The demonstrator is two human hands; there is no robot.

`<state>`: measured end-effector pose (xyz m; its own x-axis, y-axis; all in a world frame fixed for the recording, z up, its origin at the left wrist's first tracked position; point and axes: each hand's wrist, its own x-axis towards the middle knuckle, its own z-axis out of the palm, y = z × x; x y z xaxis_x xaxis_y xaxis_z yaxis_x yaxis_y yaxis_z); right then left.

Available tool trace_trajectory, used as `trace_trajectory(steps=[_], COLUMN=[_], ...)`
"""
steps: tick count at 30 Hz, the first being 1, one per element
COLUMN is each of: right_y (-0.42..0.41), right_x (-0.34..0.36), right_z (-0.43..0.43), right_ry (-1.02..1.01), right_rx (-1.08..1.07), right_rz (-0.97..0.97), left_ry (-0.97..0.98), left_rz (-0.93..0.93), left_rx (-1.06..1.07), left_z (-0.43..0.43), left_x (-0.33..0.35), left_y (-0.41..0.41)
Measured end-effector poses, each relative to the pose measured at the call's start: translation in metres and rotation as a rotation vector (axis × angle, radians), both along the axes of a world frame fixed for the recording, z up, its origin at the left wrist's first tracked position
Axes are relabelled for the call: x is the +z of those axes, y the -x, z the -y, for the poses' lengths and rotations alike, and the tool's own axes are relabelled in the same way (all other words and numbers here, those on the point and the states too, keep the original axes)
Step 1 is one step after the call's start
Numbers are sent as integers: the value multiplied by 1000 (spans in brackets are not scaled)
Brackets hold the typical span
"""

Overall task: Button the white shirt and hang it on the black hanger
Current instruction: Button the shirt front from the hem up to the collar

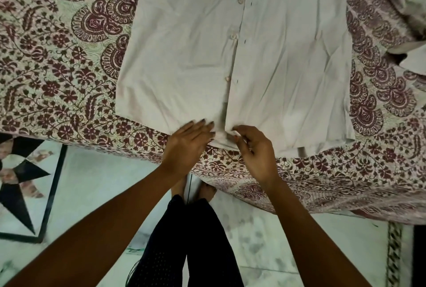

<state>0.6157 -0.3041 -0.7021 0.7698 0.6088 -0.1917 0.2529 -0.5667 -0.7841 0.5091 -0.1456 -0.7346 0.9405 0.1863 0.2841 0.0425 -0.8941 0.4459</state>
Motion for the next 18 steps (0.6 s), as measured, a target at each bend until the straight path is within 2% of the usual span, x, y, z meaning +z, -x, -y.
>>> trace_trajectory(steps=[3,5,7,11,14,16,18], right_y=[-4,-7,-11,-34,-52,-59,-63], right_x=[-1,4,12,17,9,6,7], right_z=[-2,-13,-29,-69,-96,-106,-110], right_ry=[122,161,166,80,217,281,316], right_rx=[141,105,36,-146,-238,-304,-353], right_rz=[79,41,85,158,101,37,-1], left_ry=[-14,22,132,437,686,744,700], left_rz=[-35,-46,-43,-33,-134,-217,-300], left_rx=[-25,-45,-23,325,518,563,561], left_z=[-2,-4,-7,-18,-29,-34,-35], left_x=[-4,5,19,35,29,27,30], left_y=[3,-1,-7,-47,-87,-108,-123])
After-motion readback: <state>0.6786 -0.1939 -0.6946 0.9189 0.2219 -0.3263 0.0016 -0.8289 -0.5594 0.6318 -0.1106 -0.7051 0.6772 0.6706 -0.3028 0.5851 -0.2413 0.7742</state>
